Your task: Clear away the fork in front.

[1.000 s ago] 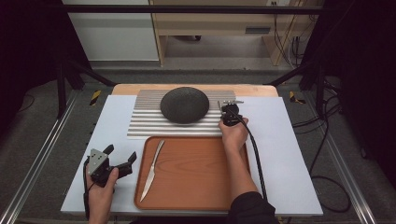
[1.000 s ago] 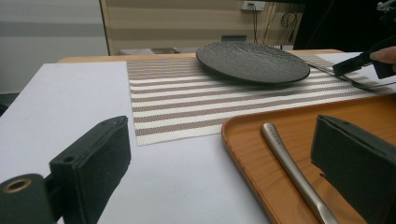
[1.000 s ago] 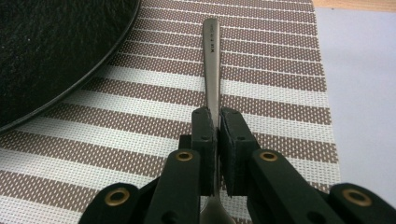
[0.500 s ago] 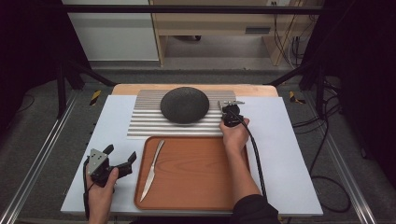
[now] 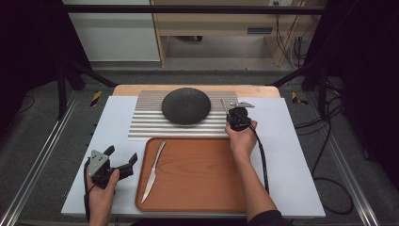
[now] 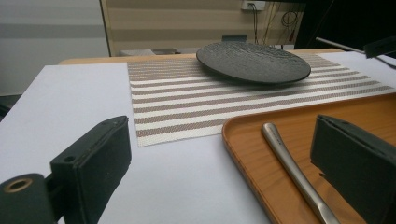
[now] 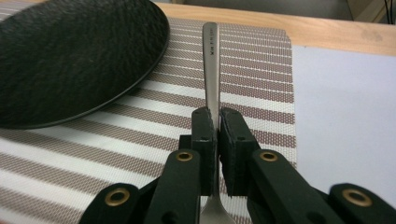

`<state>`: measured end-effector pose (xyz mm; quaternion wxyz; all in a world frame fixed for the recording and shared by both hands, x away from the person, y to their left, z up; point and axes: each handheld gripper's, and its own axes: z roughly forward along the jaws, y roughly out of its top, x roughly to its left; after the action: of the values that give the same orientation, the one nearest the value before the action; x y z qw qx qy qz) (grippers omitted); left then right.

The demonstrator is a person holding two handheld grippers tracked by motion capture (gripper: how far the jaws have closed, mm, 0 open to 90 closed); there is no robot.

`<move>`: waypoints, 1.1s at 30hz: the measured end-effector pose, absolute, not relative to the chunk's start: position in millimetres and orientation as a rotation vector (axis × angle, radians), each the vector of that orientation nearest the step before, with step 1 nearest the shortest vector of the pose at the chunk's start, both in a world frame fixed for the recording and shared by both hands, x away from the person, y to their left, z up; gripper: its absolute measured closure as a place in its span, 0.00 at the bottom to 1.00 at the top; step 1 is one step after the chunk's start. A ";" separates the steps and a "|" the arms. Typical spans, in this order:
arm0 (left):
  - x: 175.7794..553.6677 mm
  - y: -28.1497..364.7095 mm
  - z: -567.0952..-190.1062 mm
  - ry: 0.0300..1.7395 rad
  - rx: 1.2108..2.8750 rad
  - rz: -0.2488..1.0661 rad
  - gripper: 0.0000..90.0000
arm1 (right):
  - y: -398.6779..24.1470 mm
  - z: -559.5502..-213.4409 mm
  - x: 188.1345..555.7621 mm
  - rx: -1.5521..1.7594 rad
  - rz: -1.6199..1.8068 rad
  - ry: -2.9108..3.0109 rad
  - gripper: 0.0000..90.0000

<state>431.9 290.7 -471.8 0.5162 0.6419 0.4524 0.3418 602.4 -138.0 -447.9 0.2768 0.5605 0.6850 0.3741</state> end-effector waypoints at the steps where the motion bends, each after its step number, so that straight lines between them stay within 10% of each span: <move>1: 431.8 290.3 -471.9 1.086 1.543 0.821 0.06 | -139.0 -445.7 598.2 1.493 1.018 1.839 0.94; 33: 421.4 260.9 -464.2 0.993 1.612 0.824 0.06 | -119.6 -440.0 469.5 1.229 1.325 1.889 0.94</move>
<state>421.4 260.9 -464.2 0.5128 0.6701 0.4129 0.3426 469.5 -119.6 -440.0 0.2604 0.4539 0.6975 0.4894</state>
